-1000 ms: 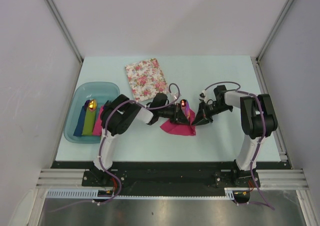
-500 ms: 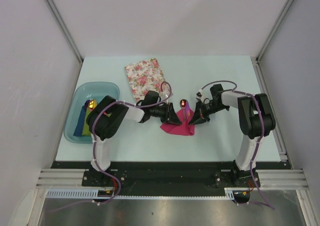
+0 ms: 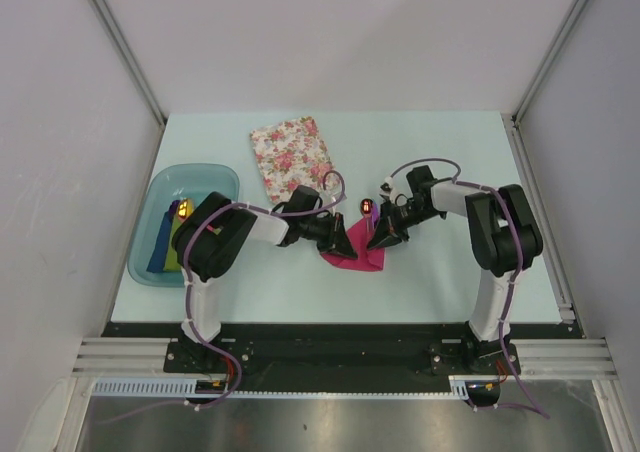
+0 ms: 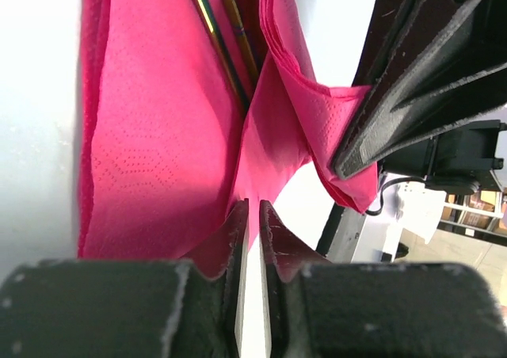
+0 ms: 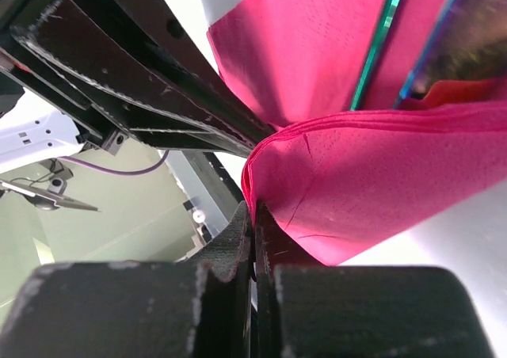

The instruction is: Place the utensils on the paper napkin and roll it up

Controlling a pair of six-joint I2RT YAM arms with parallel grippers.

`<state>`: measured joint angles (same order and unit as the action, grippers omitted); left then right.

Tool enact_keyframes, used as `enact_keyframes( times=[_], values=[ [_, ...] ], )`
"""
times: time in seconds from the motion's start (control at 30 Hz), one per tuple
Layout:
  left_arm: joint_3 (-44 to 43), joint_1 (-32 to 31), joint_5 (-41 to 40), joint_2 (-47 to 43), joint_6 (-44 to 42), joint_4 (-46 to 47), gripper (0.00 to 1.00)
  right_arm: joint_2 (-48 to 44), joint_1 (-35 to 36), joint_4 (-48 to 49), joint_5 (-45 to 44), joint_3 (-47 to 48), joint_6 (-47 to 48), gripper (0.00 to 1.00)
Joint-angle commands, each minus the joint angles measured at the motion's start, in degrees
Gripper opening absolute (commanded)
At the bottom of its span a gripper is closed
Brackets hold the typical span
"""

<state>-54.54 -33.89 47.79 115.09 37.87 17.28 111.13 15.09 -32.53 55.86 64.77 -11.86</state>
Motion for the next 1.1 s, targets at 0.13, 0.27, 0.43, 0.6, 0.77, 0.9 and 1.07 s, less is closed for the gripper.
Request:
enact_keyframes(
  times=[0.13, 0.27, 0.43, 0.6, 0.77, 0.9, 1.07],
  values=[
    [-2.06, 0.05, -0.59, 0.31, -2.62, -0.58, 0.12, 1.89, 3.45, 3.62, -1.01, 3.34, -2.29, 0.0],
    [-2.23, 0.05, -0.51, 0.58, -2.71, -0.58, 0.12, 2.77, 4.59, 4.32, -1.71, 3.69, -2.21, 0.0],
    [-2.15, 0.05, -0.16, 0.67, -2.54, -0.4, 0.12, 4.09, 5.12, 5.29, -2.85, 3.34, -1.94, 0.0],
    [-1.01, 0.58, 0.37, -1.7, -2.36, -0.31, 0.14, 5.32, 5.65, 6.96, -3.12, 3.25, -2.38, 0.0],
    [0.75, 2.59, 0.46, -5.13, -2.97, -1.1, 0.17, 6.11, 5.91, 8.27, -3.38, 3.08, -2.38, 0.0],
    [2.25, 4.44, 0.55, -8.03, -4.46, -3.9, 0.2, 6.55, 5.91, 9.15, -3.3, 2.99, -2.82, 0.0],
    [4.62, 6.2, 0.29, -10.67, -5.35, -4.8, 0.21, 6.73, 6.7, 10.56, -2.95, 3.34, -3.43, 0.0]
  ],
)
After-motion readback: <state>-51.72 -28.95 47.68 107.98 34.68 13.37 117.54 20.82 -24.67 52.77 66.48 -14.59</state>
